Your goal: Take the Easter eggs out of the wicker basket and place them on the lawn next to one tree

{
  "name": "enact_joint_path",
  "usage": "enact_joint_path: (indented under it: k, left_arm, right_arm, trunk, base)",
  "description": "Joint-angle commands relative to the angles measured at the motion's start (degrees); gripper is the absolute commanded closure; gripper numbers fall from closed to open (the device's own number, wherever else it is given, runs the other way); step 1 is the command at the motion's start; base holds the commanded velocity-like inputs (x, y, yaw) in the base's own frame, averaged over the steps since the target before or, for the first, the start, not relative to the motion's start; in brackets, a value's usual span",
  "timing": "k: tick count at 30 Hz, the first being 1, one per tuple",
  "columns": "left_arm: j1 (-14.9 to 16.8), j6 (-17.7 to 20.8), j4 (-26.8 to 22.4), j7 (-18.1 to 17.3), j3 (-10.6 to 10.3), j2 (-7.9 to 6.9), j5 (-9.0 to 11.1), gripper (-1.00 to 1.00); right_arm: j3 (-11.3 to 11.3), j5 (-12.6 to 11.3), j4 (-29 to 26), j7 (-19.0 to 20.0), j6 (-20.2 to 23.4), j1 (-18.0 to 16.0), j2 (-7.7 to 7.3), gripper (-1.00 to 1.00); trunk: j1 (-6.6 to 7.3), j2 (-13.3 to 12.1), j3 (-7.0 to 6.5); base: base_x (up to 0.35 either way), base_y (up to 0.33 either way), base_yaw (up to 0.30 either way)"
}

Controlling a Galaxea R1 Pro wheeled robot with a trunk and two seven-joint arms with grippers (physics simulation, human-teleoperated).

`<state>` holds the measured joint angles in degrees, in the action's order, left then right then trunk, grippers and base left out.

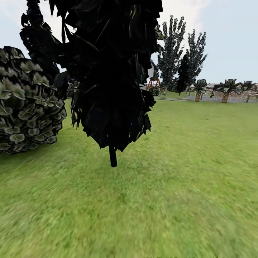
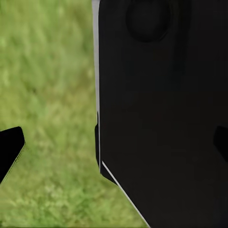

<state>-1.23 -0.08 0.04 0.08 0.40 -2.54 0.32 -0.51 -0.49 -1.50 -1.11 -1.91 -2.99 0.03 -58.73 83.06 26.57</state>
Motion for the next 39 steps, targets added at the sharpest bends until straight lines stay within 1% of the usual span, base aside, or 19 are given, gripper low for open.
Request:
enact_joint_path:
  k: [1,20,31,37,38,39]
  left_arm:
    - [0.0,0.0,0.0,0.0,0.0,0.00,0.0,-1.00]
    - [0.0,0.0,0.0,0.0,0.0,0.00,0.0,-1.00]
    - [0.0,0.1,0.0,0.0,0.0,0.00,0.0,-1.00]
    - [0.0,0.1,0.0,0.0,-0.1,0.00,0.0,-1.00]
    - [0.0,0.1,0.0,0.0,-0.1,0.00,0.0,-1.00]
    - [0.0,0.1,0.0,0.0,-0.1,0.00,0.0,-1.00]
  right_arm:
    - [0.0,0.0,0.1,-0.1,-0.2,0.0,0.00,-1.00]
    - [-0.1,-0.1,0.1,-0.1,-0.2,0.0,-0.03,-1.00]
    - [-0.1,-0.1,0.1,-0.1,-0.2,-0.1,-0.03,-1.00]
    - [-0.1,-0.2,0.1,-0.1,-0.2,0.0,-0.05,-1.00]
    - [-0.1,-0.5,0.1,-0.1,-0.2,-0.1,-0.06,-1.00]
    - [0.0,-2.3,0.1,-0.1,-0.2,0.0,-0.09,-1.00]
  trunk:
    - [0.00,0.0,0.04]
    - [0.00,0.0,0.04]
    - [0.00,0.0,0.04]
    - [0.00,0.0,0.04]
    - [0.00,0.0,0.04]
    - [0.00,0.0,0.04]
  base:
    - [0.000,0.000,-0.277]
    - [0.003,0.000,-0.277]
    - [0.245,0.000,-0.277]
    - [0.045,0.000,-0.277]
    - [0.006,0.000,-0.277]
    - [0.002,0.000,-0.277]
